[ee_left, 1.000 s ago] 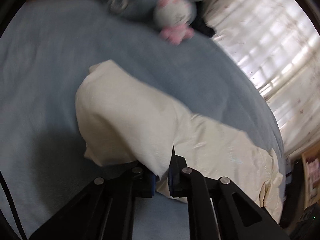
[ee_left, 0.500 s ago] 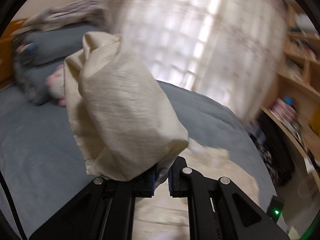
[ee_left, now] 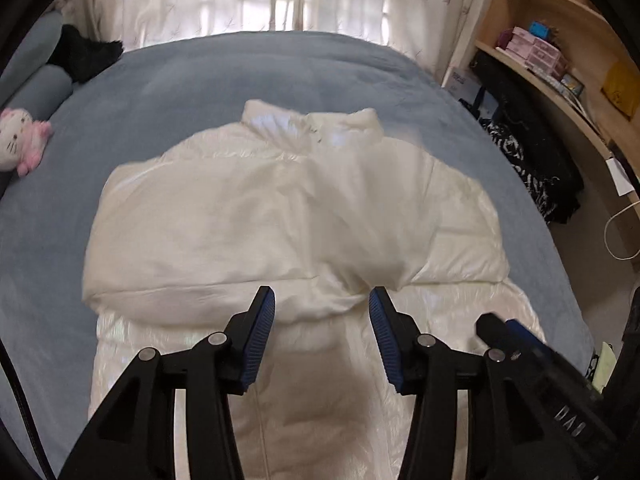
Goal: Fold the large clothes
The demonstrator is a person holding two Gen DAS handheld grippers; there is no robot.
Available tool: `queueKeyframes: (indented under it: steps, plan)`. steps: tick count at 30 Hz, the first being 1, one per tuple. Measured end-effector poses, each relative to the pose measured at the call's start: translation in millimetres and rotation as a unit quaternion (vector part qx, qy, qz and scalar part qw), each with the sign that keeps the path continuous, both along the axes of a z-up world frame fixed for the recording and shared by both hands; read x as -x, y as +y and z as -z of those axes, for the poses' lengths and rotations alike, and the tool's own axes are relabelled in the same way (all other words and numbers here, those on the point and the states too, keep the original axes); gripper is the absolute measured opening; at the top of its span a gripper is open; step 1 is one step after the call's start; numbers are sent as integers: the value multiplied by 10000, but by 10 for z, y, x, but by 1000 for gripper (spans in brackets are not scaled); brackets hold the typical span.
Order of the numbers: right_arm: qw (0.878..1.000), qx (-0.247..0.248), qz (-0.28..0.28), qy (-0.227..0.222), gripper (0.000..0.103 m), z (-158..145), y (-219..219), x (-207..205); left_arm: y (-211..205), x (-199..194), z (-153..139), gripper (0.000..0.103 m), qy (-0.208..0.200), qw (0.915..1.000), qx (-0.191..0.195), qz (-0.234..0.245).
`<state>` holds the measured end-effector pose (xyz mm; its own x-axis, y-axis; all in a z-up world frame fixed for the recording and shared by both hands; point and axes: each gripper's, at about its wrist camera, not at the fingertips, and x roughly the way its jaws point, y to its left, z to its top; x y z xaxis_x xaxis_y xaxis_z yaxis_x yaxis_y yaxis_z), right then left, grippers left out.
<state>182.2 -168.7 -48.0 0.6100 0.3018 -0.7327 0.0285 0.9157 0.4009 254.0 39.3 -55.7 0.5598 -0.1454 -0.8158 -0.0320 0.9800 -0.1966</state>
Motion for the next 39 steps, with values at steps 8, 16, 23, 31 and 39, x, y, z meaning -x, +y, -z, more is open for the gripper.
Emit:
queueKeyframes:
  steps: [8, 16, 23, 31, 39]
  plan:
    - [9978, -329, -549, 152, 74, 29, 124, -23, 586, 424, 119, 54, 197, 9971, -92, -734]
    - [9918, -616, -981, 539, 74, -261, 85, -374, 1234, 630, -49, 56, 239, 9925, -450, -1115]
    - [9895, -327, -1107, 870, 74, -100, 79, -985, 1912, 312, 88, 68, 165, 9928, 121, -1178]
    - [9809, -612, -1232, 1372, 74, 588, 180, -1433, 2563, -133, 716, 68, 739, 9801, 809, -1654]
    - [9772, -941, -1482, 1191, 35, 717, 352, -1441, 2591, -331, 962, 68, 731, 9782, 967, -1688]
